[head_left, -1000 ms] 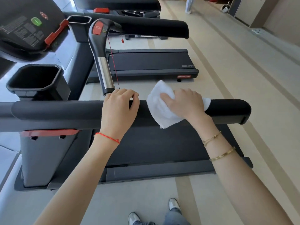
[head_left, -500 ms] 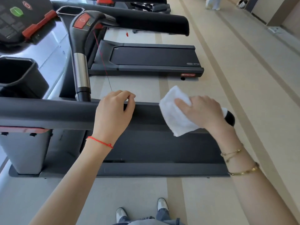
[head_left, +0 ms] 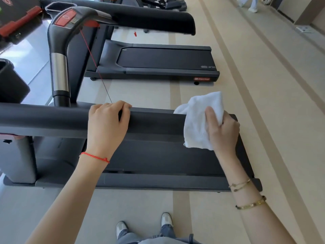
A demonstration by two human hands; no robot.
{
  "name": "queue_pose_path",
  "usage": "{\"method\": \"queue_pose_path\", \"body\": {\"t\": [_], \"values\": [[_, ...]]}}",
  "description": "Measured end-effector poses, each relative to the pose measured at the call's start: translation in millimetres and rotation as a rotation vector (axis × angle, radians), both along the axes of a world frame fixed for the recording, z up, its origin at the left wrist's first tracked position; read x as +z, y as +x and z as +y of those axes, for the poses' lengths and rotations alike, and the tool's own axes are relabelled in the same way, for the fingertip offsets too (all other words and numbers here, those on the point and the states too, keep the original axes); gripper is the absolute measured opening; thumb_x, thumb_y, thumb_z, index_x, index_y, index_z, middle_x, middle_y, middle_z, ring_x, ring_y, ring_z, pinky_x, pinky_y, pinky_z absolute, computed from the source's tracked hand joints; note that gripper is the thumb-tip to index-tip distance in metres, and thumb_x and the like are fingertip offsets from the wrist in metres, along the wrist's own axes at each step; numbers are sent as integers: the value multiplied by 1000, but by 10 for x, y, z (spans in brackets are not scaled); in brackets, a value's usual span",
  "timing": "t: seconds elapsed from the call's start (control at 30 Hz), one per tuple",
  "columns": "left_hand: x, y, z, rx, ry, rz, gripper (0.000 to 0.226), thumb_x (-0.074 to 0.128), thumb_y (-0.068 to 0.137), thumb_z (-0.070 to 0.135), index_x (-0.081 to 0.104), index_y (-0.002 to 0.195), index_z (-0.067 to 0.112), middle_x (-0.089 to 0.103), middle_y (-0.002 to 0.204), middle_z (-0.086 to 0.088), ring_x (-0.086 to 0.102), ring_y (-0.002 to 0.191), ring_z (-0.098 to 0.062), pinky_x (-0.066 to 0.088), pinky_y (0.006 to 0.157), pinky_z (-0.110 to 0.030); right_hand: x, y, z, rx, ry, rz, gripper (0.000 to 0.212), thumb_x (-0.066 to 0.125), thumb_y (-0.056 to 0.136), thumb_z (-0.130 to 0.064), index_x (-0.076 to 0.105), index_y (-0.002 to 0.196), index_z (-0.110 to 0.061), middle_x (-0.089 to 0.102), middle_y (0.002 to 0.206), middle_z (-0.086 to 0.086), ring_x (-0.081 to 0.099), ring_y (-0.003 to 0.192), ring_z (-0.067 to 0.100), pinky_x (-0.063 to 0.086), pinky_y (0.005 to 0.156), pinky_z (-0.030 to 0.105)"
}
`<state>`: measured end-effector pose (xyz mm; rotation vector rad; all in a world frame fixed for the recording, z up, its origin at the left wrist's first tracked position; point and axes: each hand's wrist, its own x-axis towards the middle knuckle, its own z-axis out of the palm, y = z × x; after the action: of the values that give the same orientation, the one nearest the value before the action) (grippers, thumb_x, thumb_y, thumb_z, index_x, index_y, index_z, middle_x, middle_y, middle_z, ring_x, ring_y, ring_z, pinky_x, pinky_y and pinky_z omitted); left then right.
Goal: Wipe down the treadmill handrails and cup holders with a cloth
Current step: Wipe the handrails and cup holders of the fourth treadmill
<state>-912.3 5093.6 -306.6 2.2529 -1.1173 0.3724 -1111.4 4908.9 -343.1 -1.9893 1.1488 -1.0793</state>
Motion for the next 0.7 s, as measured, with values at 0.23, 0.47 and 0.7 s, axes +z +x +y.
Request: {"method": "queue_pose_path", "body": {"t": [0.23, 0.47, 0.7], "values": [[-51, -53, -28, 67, -34, -17, 33, 43, 101, 15, 73, 87, 13, 67, 67, -2, 57, 63, -25, 43, 89, -44, -110, -158, -103, 38, 228, -23, 37, 52, 88, -58, 60, 74, -25, 64, 68, -11, 63, 73, 9, 47, 64, 28], [-97, -35, -28, 74, -37, -43, 33, 42, 100, 18, 72, 86, 17, 65, 69, 4, 56, 66, -17, 37, 91, -35, 308, 126, -166, 268, -28, 512, 45, 39, 90, -49, 56, 67, -16, 59, 60, 1, 56, 61, 25, 37, 53, 29], [-82, -1, 70, 19, -80, -46, 25, 49, 99, 15, 73, 91, 16, 73, 94, 6, 63, 93, -18, 40, 99, -42, 243, 502, 399, 305, -526, 482, 42, 36, 96, -47, 58, 81, -14, 58, 68, 1, 48, 60, 24, 41, 63, 35]]}}
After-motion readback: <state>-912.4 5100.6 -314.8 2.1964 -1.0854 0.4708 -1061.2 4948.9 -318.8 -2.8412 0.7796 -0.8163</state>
